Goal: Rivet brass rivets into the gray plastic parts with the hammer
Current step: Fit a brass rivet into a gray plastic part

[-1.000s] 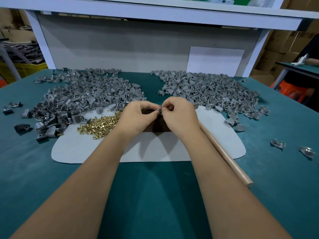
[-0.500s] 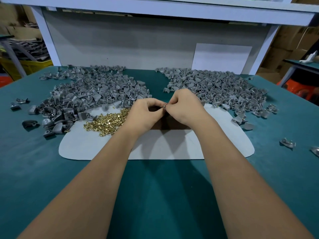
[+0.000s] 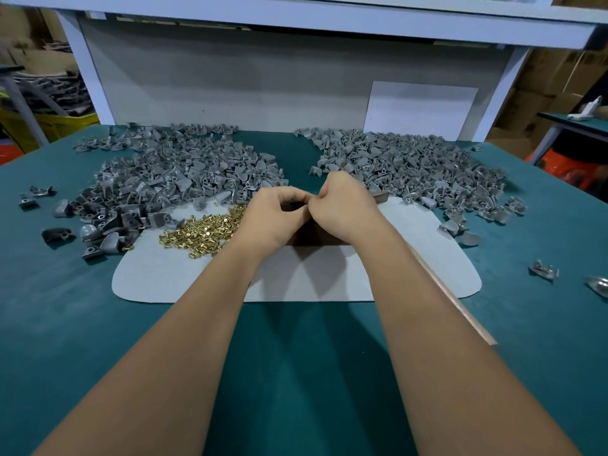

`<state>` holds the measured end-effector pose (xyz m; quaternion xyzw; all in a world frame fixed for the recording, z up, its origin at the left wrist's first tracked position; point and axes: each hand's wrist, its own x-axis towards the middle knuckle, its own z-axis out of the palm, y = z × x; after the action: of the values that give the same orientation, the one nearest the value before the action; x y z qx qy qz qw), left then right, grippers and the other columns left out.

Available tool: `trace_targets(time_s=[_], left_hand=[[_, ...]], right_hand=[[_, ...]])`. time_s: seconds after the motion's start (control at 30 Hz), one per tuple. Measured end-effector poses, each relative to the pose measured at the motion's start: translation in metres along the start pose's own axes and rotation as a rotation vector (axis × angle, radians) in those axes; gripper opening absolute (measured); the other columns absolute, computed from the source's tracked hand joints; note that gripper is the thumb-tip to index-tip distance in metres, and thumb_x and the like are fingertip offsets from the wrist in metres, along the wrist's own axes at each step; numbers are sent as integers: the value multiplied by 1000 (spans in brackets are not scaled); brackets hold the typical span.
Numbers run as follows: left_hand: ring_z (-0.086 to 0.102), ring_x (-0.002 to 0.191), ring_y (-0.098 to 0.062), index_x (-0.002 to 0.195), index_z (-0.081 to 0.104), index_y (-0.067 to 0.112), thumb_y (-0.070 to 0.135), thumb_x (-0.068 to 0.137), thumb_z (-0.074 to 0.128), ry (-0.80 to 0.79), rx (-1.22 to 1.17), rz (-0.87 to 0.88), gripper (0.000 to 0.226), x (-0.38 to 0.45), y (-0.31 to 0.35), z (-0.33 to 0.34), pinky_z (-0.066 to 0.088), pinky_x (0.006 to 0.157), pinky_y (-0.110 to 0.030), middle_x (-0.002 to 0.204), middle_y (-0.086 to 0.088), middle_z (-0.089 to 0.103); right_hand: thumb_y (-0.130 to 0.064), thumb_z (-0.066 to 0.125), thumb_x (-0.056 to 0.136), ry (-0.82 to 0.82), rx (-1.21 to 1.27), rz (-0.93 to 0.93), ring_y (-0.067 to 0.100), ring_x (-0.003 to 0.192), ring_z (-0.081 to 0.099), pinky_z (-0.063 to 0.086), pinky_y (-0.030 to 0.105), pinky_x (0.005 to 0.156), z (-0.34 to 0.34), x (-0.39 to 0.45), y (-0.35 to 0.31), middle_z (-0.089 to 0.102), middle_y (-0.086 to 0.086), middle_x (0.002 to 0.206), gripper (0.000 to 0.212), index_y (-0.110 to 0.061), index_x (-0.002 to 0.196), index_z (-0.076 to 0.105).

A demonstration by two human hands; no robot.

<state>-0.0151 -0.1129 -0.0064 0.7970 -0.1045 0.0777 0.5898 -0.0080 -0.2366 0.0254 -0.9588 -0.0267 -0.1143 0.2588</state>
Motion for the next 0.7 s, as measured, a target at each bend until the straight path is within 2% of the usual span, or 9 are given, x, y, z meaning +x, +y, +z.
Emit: trace_targets(time_s=[0.1,0.17,0.23,0.33,0.47,0.6,0.7], left_hand=[[71,90,-14,98,77,12,14,90,70,-3,-25,-13,11,2,-1,-1,59,86,-37,95,-3,76],[69,83,-4,99,77,11,14,90,70,-5,-21,-4,11,2,-2,-1,60,82,-29,94,0,76],[67,79,4,98,77,13,11,91,68,-1,-6,22,11,2,-3,-1,57,79,-20,94,4,75],[65,80,8,98,77,15,10,91,67,-1,24,45,13,2,-5,-3,52,80,-10,94,9,74],[61,79,14,97,76,17,13,91,68,0,46,57,11,3,-5,-2,44,72,0,94,13,72],[60,77,18,94,75,21,14,91,68,-1,33,57,10,4,-6,-2,44,72,0,93,18,70],[61,78,17,93,75,22,15,91,69,4,35,63,10,4,-8,-1,43,73,0,94,16,71]], right_hand=[[-21,51,86,99,22,-38,27,81,53,43,37,73,7,-7,4,56,1,76,7,-16,81,49],[-19,51,86,154,63,-50,25,85,56,46,39,78,8,-11,8,62,1,86,3,-17,83,52],[-16,53,85,175,142,-34,22,84,57,47,37,75,9,-13,11,61,-2,81,5,-18,81,56],[-15,59,83,153,286,-3,15,78,59,45,26,68,5,-12,14,57,-11,70,8,-20,81,64],[-10,55,84,212,464,31,2,73,55,41,14,63,-5,-11,19,59,-16,74,18,-19,88,69],[-5,53,86,217,525,47,-3,72,53,39,6,62,-8,-13,24,60,-15,76,22,-18,83,69],[-5,55,87,192,543,35,-3,74,54,40,8,68,-8,-13,24,61,-16,76,21,-18,80,69]])
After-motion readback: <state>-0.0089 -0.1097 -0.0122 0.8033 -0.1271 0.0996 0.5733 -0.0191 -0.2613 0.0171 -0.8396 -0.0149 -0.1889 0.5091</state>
